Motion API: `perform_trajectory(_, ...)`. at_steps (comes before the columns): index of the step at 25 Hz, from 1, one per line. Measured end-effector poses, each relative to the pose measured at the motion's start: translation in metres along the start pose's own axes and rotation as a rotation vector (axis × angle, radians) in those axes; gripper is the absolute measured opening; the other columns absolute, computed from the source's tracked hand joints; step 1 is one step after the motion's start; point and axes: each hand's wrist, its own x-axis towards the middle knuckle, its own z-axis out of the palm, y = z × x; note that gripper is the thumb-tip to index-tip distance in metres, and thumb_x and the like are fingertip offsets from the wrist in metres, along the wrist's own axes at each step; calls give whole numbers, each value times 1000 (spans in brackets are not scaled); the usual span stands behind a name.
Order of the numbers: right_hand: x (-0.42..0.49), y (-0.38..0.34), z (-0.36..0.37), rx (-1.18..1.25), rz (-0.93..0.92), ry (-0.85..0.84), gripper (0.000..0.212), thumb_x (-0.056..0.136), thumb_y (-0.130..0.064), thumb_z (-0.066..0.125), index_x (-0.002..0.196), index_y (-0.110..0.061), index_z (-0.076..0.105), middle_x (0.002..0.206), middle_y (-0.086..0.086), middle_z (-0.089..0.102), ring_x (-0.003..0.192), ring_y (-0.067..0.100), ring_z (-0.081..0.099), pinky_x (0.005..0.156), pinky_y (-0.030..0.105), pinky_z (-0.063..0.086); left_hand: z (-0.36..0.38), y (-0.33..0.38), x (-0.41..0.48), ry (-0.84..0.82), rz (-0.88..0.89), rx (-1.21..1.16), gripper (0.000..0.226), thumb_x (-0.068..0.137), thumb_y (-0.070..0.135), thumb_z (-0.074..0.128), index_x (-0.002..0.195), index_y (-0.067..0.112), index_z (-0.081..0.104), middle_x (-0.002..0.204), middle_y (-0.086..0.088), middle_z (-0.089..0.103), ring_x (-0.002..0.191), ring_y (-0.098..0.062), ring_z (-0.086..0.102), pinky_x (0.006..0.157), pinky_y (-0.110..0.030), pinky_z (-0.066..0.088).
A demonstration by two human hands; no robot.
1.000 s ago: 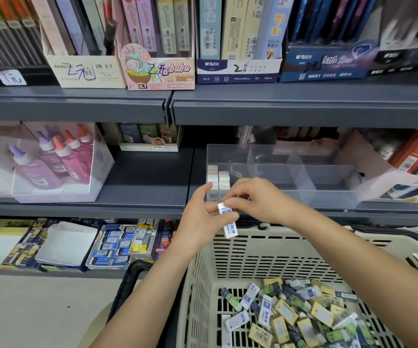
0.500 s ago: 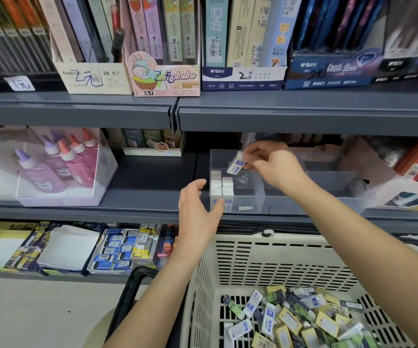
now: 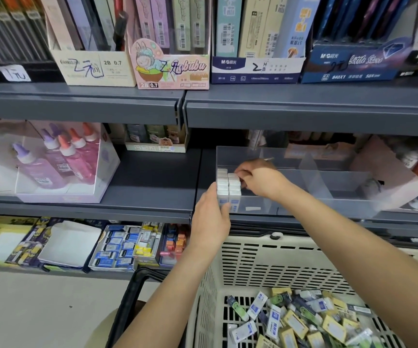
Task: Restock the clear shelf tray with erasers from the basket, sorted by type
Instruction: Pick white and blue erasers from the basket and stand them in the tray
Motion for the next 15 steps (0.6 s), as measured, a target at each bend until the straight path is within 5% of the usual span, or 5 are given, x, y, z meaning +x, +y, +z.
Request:
perform_trajectory(5,-9,1,-6,6,-42,-12,27,97,-18,42,114,-14,62,107,5,68,100,21,64,92,34,49,1,0,-1,9,-17,8,44,92,14,53,134,21,41,128,4,52,119,-12,47,93,-19,34)
perform_trajectory(9,-32,14,-19,99,-98,104,29,95,-18,46,121,-14,59,109,3,69,104,16,62,95,26,45,-7,6,-12,40,-55,2,51,93,16,52,141,13,33,141,-3,41,130,-17,38,110,-35,33)
perform_trajectory(15,-128,70,-11,506,-150,321,16,90,-15,55,93,-28,65,81,-19,68,78,-6,66,74,5,48,5,34,-69,62,149,10,38,90,27,53,127,21,47,116,16,45,113,2,40,95,-14,29)
